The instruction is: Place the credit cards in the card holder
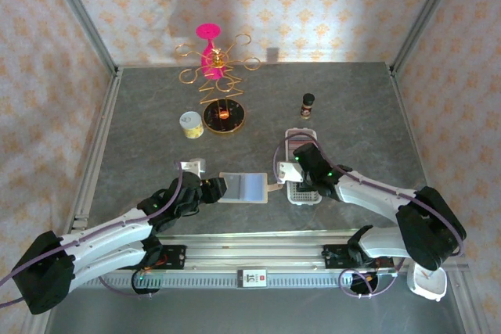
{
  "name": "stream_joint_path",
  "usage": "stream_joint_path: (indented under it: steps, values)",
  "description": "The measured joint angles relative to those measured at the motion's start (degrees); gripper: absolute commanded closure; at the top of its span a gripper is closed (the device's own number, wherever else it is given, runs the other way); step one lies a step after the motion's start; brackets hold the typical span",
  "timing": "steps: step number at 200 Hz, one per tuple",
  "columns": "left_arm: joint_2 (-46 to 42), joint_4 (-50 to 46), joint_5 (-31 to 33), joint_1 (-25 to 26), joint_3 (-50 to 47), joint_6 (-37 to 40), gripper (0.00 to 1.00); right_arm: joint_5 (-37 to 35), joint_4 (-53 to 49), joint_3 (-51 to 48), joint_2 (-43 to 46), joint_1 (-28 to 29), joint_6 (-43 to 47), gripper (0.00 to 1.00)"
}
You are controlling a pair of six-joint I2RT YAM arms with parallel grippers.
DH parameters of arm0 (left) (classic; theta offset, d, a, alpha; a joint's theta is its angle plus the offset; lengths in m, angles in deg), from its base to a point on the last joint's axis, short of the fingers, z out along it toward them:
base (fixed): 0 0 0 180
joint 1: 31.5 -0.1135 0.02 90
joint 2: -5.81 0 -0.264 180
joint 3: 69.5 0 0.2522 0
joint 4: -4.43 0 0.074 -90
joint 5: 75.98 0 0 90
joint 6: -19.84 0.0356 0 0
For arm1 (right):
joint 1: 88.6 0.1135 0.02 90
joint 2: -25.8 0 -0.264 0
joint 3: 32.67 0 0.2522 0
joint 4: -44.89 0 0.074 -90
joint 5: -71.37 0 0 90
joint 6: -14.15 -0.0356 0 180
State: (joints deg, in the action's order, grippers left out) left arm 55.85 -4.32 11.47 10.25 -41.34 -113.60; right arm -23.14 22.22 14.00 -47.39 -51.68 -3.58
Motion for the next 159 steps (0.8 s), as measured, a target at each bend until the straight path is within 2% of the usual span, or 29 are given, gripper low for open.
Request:
stream_joint_path:
  steps: [13, 47, 67, 159]
  values:
    - [0.00, 0.00, 0.00, 0.00, 0.00, 0.00, 0.44, 0.00, -0.17, 0.00, 0.00, -0.02, 0.02, 0.15]
    - [0.00, 0.00, 0.00, 0.00, 0.00, 0.00, 0.44, 0.74, -1.09, 0.11, 0.20, -0.02, 0.09, 0.24]
    - [0.00, 0.00, 0.00, 0.00, 0.00, 0.00, 0.44, 1.31, -1.70, 0.15, 0.81, -0.02, 0.02, 0.33]
    - [1.09, 0.74, -0.02, 0.00, 0.00, -0.04, 0.45, 1.97, -2.75, 0.22, 1.90, 0.00, 0.33, 0.60]
